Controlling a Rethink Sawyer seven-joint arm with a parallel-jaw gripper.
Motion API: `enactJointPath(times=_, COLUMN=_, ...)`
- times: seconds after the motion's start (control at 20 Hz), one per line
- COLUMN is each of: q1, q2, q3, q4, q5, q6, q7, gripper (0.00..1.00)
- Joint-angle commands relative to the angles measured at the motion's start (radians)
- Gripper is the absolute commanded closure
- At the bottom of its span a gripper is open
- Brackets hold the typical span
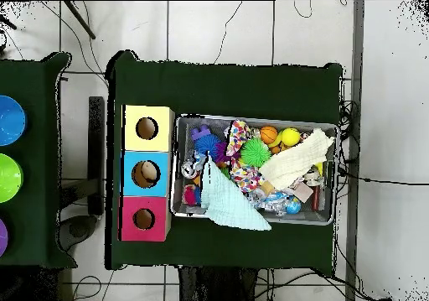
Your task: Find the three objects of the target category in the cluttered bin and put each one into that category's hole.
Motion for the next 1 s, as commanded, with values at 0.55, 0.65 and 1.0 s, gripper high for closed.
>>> enactJointPath(times=0.55, q1=0.146, q2=-0.125, q3=-0.026, q4=0.022, q5=-0.026, q6=0.109, q7=0.584, gripper=0.00)
enactJointPath(times=0.65, q1=0.127, q2=-0.106, q3=-0.065, q4=0.106, q5=-0.036, q6=-0.014, q7=0.495, gripper=0.00)
enactJointPath(times=1.0, q1=-0.030, q2=-0.011, q3=-0.116, q4=0.301, q5=0.035, q6=-0.347, q7=0.096, gripper=0.00)
